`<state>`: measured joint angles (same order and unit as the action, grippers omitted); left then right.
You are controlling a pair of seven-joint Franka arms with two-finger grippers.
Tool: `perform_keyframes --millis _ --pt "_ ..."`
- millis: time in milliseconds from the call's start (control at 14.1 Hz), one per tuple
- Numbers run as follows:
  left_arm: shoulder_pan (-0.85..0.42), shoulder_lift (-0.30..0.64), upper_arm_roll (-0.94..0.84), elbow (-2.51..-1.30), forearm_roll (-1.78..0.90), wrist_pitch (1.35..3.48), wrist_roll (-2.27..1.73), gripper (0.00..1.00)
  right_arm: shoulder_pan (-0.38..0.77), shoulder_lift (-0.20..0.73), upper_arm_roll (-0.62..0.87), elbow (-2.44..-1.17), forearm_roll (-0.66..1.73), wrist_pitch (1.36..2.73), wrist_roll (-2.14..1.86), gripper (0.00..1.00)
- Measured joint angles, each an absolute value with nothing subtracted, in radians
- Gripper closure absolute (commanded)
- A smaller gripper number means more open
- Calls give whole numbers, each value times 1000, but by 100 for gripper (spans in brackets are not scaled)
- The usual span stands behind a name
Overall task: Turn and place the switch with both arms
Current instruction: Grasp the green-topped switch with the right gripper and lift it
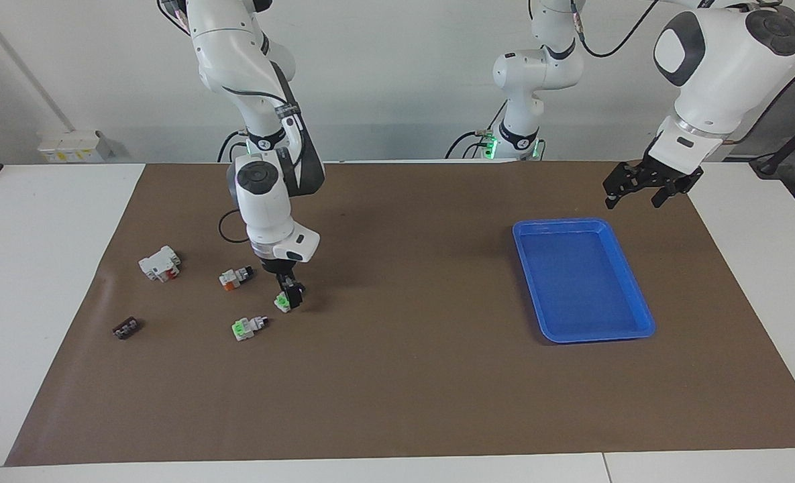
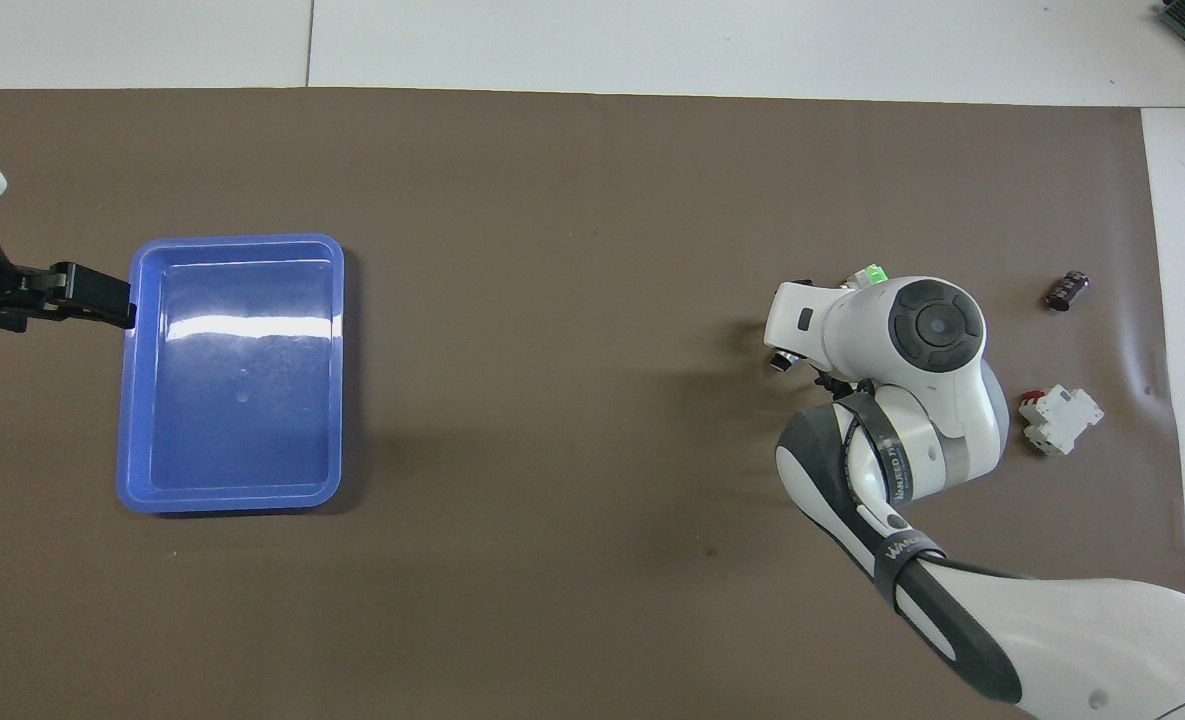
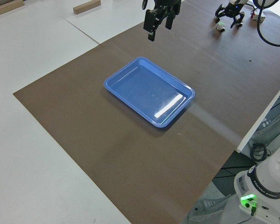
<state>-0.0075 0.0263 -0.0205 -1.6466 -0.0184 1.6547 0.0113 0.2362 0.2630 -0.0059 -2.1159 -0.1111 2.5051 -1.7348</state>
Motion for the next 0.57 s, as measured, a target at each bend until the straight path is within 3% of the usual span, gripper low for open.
perform_keyframes --millis 213,285,427,569 --pt "-7 22 -20 -1655 -18 1661 11 0 232 262 -8 -2138 -113 2537 -1735 1" --pt "-7 21 -20 -1656 -18 1664 11 0 232 262 -8 -2140 -113 2540 -1735 9" --pt "-7 20 -20 -1660 -18 1675 11 0 231 262 -9 -2145 -113 2544 -1735 69" --pt "-7 20 -20 -1664 -18 1679 11 0 229 262 -10 -2147 -113 2547 -1735 100"
